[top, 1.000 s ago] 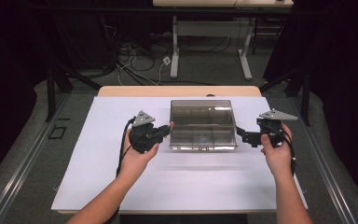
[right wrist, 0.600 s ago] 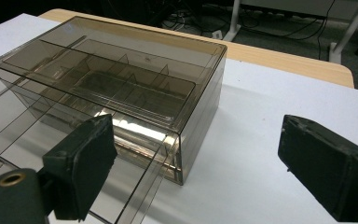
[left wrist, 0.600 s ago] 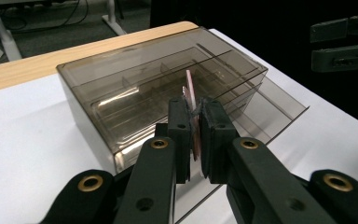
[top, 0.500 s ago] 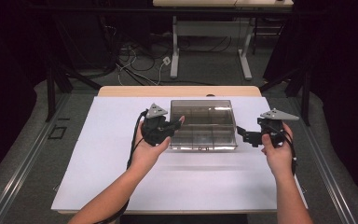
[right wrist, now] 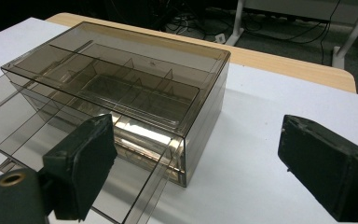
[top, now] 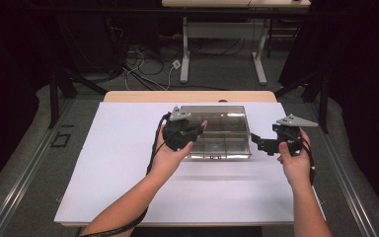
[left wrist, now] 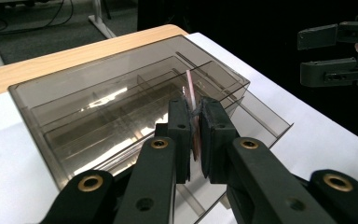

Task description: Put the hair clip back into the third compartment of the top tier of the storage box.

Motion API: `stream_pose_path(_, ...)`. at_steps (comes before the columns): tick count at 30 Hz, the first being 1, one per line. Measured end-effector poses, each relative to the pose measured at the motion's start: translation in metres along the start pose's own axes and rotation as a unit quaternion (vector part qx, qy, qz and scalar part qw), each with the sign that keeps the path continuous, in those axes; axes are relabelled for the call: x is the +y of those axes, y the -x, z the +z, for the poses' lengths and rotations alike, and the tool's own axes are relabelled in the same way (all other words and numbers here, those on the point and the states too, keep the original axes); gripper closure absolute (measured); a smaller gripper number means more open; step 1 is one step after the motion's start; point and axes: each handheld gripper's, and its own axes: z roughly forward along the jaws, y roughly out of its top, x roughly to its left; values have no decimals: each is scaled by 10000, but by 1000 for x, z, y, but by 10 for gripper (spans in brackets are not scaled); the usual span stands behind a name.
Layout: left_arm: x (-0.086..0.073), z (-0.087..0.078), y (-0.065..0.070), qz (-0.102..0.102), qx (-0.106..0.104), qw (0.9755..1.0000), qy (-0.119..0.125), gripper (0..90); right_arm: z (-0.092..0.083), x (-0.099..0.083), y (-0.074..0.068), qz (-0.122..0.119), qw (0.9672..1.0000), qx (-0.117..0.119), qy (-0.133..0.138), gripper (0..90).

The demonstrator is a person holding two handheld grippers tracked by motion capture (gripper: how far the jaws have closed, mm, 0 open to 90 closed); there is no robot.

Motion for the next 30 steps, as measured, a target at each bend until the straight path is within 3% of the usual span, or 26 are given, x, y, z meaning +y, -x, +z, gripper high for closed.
stream_pose_path(21, 4, 34, 21, -110, -309, 9995, -33, 840, -6, 5, -5, -92, 9999, 51, 123, 110)
stream_pose_path(30, 1, 47, 29, -69, -402, 9991, -125, 840, -7, 6, -5, -111, 9998, 89, 128, 110)
